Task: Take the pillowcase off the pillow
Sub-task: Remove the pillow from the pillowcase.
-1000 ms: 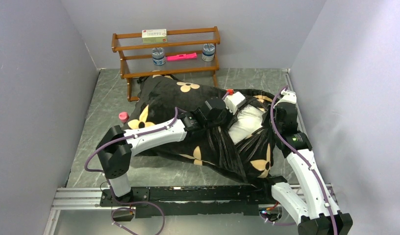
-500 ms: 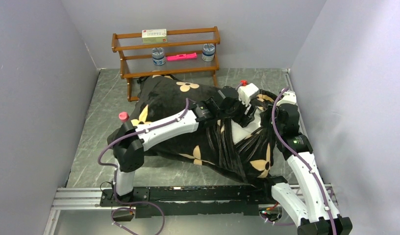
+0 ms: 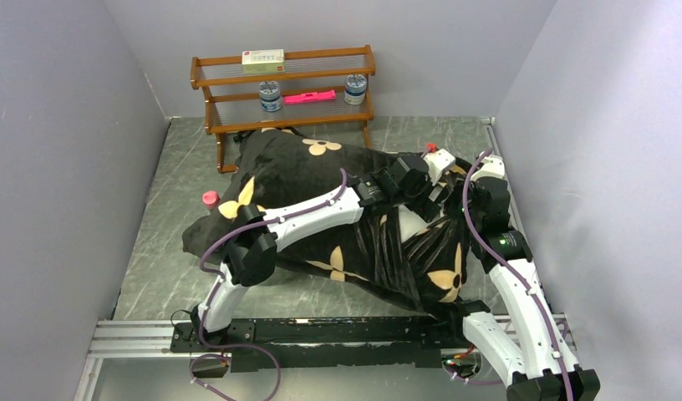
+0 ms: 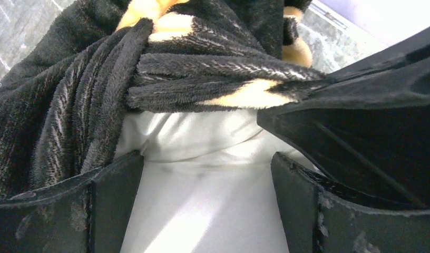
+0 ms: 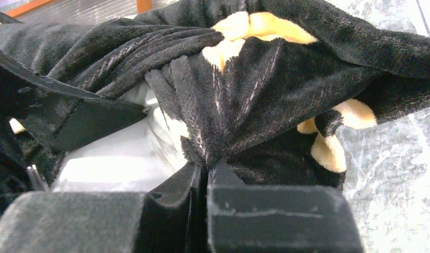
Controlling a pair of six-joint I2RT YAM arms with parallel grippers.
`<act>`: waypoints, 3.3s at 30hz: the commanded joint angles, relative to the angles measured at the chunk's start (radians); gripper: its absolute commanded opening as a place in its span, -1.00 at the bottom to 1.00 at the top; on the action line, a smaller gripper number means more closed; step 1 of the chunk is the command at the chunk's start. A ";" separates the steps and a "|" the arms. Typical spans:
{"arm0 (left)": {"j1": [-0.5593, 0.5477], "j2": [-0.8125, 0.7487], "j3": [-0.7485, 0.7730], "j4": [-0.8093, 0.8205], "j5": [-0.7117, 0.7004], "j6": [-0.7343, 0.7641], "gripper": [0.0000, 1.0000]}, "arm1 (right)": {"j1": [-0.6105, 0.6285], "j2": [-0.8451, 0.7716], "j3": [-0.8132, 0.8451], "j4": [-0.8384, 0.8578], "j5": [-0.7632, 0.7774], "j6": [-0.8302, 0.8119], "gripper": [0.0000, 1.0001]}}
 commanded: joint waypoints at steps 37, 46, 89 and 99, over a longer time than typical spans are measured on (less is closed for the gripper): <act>0.028 -0.402 -0.808 0.235 0.068 -0.068 -0.90 | -0.003 0.238 0.236 0.041 -0.154 -0.074 0.11; 0.025 -0.440 -0.849 0.228 0.066 -0.074 -0.90 | -0.004 0.236 0.221 0.009 0.144 -0.037 -0.17; 0.026 -0.665 -0.817 0.323 0.079 -0.047 0.18 | -0.010 0.226 -0.045 0.503 -0.782 0.015 -1.00; 0.026 -0.645 -0.649 0.288 0.079 0.000 0.59 | -0.005 0.074 -0.067 0.490 -0.773 0.037 -1.00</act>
